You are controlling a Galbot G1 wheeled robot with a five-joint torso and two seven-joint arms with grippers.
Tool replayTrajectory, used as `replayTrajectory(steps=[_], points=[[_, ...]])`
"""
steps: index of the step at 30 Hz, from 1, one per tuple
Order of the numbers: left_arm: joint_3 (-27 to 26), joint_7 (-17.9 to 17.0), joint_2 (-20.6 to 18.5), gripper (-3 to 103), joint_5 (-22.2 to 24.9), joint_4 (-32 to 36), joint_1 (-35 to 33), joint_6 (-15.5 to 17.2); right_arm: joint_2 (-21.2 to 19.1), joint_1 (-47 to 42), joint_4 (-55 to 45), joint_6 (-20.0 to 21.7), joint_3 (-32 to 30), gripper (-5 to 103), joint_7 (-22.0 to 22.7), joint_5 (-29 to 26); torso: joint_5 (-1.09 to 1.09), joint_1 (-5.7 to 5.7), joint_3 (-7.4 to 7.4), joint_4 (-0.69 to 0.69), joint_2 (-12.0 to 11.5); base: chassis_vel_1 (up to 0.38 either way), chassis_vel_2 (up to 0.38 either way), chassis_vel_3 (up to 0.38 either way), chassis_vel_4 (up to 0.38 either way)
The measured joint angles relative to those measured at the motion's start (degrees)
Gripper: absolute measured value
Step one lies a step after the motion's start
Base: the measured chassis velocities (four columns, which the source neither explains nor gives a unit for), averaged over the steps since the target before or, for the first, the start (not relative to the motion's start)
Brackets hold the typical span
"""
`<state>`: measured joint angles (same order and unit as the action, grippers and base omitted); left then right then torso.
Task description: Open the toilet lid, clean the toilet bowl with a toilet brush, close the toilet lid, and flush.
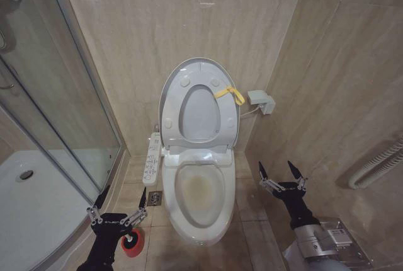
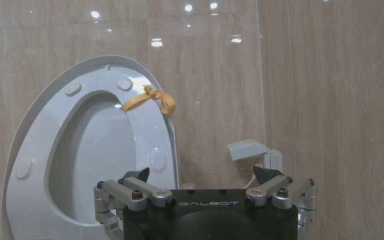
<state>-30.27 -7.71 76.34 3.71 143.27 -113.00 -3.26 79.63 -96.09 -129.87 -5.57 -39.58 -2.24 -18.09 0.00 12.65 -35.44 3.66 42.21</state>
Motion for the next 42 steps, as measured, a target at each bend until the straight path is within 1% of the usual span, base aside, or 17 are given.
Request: replayTrajectory(steps=[42], points=[[-0.2, 0.42, 0.2, 100, -0.18, -0.03, -0.21, 0.07, 0.0, 0.0, 0.0, 0.0, 0.0, 100, 0.0, 0.0, 0.0, 0.0, 0.0, 0.0, 0.0, 0.0, 0.0, 0.0, 0.0]])
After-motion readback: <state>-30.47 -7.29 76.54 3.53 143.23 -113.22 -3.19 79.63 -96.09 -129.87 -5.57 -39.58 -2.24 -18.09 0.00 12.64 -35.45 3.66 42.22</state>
